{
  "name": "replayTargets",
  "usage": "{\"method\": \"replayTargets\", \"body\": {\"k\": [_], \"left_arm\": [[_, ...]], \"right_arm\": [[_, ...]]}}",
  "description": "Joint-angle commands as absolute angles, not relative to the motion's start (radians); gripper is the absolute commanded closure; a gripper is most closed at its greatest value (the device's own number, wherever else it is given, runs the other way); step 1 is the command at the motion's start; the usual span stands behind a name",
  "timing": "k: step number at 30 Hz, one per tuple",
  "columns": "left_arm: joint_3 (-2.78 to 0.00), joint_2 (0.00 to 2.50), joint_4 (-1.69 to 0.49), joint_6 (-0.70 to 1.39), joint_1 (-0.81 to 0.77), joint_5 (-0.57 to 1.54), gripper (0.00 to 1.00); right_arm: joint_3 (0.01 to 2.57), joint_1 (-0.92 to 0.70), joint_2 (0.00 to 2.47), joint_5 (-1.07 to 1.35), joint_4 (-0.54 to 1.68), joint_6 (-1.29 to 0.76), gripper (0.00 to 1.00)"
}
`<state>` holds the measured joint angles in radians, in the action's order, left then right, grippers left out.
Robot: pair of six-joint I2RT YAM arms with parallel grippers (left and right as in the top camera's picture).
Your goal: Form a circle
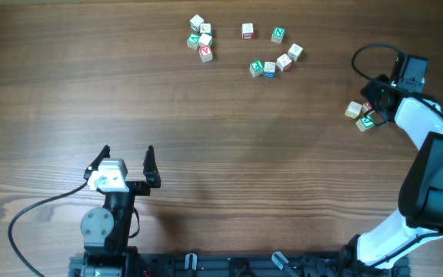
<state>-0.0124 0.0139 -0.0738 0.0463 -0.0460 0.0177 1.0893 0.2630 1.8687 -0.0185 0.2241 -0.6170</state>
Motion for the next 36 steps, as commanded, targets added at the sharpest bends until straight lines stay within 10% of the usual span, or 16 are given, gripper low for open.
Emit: {"method": "replayTargets", "body": {"k": [1, 36], "left_arm": [[-0.006, 0.006, -0.075, 0.053, -0.051, 0.033, 0.0], [-0.006, 0.006, -0.075, 0.053, -0.051, 0.033, 0.0]], "right_arm": [[1.116, 0.263, 1.893, -0.006, 0.237, -0.59, 0.95], [1.159, 0.263, 1.893, -0.091, 0.37, -0.601, 0.95]]}}
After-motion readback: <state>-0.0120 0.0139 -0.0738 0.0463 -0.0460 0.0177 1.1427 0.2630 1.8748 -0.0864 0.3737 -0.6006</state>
